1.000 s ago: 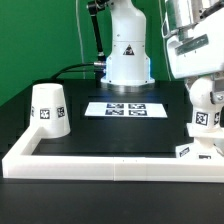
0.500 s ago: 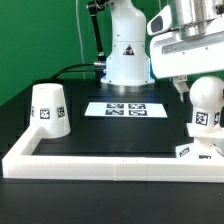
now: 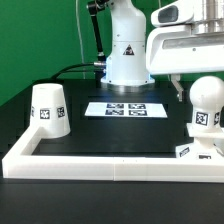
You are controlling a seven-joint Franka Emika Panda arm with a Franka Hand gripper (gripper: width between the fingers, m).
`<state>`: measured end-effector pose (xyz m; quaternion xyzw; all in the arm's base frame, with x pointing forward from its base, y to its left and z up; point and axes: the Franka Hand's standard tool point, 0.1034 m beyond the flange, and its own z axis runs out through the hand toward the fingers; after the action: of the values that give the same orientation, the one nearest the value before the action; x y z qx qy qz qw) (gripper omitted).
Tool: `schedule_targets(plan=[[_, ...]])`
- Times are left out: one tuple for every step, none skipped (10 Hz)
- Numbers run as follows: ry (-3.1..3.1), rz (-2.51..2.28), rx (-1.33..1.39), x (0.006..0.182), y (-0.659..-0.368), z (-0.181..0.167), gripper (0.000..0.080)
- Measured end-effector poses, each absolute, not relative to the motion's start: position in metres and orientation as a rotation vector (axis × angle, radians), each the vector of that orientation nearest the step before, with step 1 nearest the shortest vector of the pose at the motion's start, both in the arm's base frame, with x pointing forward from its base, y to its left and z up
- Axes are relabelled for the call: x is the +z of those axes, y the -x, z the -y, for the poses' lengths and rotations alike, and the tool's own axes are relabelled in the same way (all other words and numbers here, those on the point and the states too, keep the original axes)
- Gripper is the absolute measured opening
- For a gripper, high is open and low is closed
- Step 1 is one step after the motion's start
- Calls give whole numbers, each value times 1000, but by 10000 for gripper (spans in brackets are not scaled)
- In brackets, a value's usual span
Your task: Assemble lamp
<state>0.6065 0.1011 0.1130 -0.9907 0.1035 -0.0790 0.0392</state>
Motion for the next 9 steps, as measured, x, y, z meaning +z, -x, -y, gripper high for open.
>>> schedule_targets(plan=[[3074,-142,-254,113,-607,-101,699],[3087,-64,-258,113,-607,-104,699],[3099,108,-266,113,-607,-102,699],[3101,226,-270,112,-607,-97,699],[3099,313,-272,112,-607,-97,699],[3092,426,-273,112,-607,-97,699],[3083,521,-273,112,-607,-96,699],[3077,580,-273,112,-608,-95,699],[3052,791,-269,113,-608,-93,699]])
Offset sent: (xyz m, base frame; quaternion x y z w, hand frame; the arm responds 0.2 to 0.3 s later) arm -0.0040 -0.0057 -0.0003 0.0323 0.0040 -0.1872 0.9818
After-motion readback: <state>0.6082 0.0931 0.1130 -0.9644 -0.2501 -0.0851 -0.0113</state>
